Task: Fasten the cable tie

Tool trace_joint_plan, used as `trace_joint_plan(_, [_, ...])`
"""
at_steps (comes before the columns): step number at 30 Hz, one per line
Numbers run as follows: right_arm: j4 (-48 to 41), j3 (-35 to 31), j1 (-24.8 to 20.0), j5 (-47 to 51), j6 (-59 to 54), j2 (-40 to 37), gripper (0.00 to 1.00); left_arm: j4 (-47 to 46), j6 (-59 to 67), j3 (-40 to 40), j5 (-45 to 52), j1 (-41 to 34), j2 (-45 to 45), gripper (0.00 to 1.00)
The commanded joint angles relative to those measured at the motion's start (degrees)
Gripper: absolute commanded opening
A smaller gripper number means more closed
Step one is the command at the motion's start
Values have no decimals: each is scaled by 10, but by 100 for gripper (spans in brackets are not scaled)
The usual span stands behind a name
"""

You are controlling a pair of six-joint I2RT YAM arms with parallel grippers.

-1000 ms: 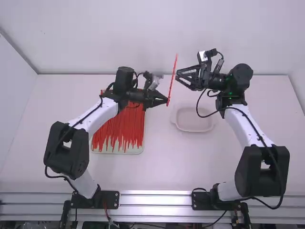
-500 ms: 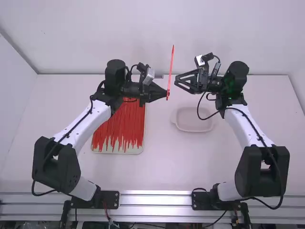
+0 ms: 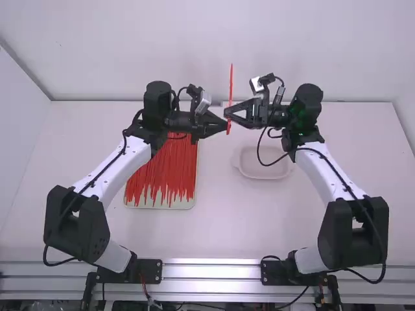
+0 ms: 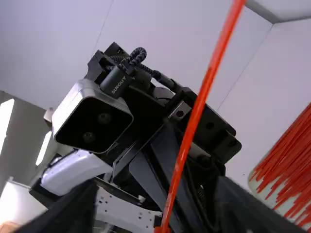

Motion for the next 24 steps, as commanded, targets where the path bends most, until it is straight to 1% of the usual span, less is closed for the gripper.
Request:
trace_joint_plan(1, [3, 16, -2, 1, 0, -14, 33, -2, 1, -1, 0, -5, -8, 3])
trace_joint_plan(2, [3, 16, 0, 0, 0, -14, 12, -6, 6, -1, 1, -7, -8, 3])
trace_joint_plan(3, [3, 16, 2, 0, 0, -14, 0, -12, 15, -1, 1, -5, -8, 2])
trace_joint_plan(8, [3, 16, 0, 0, 0, -14, 0, -23, 16, -1, 0, -9, -8, 2])
trace_joint_plan(9, [3, 16, 2, -1, -2, -14, 0, -23, 16, -1, 0, -9, -8, 4])
trace_joint_plan(11, [3, 16, 5, -4, -9, -14, 0, -23, 15, -1, -1, -9, -8, 31])
trace_joint_plan(12, [3, 16, 5, -5, -9, -14, 0, -23, 15, -1, -2, -9, -8, 35])
trace_joint_plan(14, [1, 16, 3, -12, -13, -14, 0, -23, 15, -1, -9, -9, -8, 49])
trace_joint_plan(15, [1, 16, 0, -18, -12, -14, 0, -23, 6, -1, -24, -9, -8, 74])
trace_joint_plan(16, [1, 16, -5, -23, -12, -14, 0, -23, -9, -1, -41, -8, -8, 84])
trace_joint_plan(18, [1, 16, -13, -31, -13, -14, 0, -22, -37, -1, -67, -2, -8, 99])
trace_joint_plan(24, [-3, 16, -45, -60, -49, -14, 0, -27, -95, -1, -75, 21, -8, 99])
